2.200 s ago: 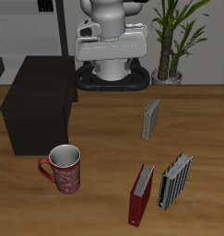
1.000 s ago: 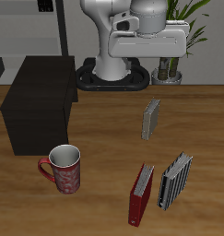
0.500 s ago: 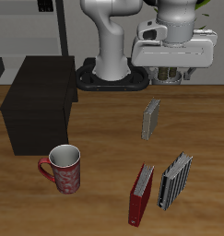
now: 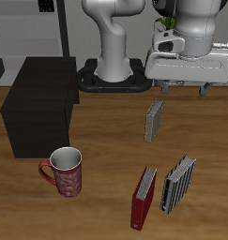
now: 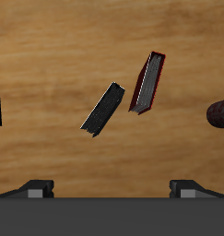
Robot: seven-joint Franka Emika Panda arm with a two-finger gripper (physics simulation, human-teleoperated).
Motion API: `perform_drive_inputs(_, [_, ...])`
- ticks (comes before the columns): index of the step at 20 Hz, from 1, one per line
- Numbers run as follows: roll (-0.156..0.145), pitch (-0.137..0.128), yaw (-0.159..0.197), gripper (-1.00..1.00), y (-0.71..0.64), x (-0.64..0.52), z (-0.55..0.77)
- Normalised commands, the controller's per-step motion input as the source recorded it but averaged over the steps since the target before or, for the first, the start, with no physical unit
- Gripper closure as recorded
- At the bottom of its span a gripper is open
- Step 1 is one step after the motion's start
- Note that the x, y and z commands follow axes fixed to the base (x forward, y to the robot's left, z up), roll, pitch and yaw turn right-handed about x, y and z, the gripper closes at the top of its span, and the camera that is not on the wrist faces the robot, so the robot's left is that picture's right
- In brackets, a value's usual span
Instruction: Place the striped book in the top region of the shelf
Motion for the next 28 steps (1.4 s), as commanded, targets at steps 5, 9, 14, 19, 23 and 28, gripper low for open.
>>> perform_drive_inputs(5, [-0.017, -0.042, -0.041, -1.0, -0.04, 0.18, -0.14])
perform_drive_inputs(9, [-0.018, -0.042, -0.065, -1.0, 0.0, 0.48, -0.51])
perform_drive_inputs(14, [0.005, -0.013, -0.051, -1.0, 0.04, 0.24, -0.45])
perform_drive_inputs(19, [-0.009, 0.006, -0.035, -1.0, -0.03, 0.22, -0.5])
perform_drive_inputs(23, [-0.014, 0.016, -0.041, -1.0, -0.06, 0.07, -0.35])
perform_drive_inputs(28, [0.002, 0.048, -0.044, -1.0, 0.06, 0.05, -0.47])
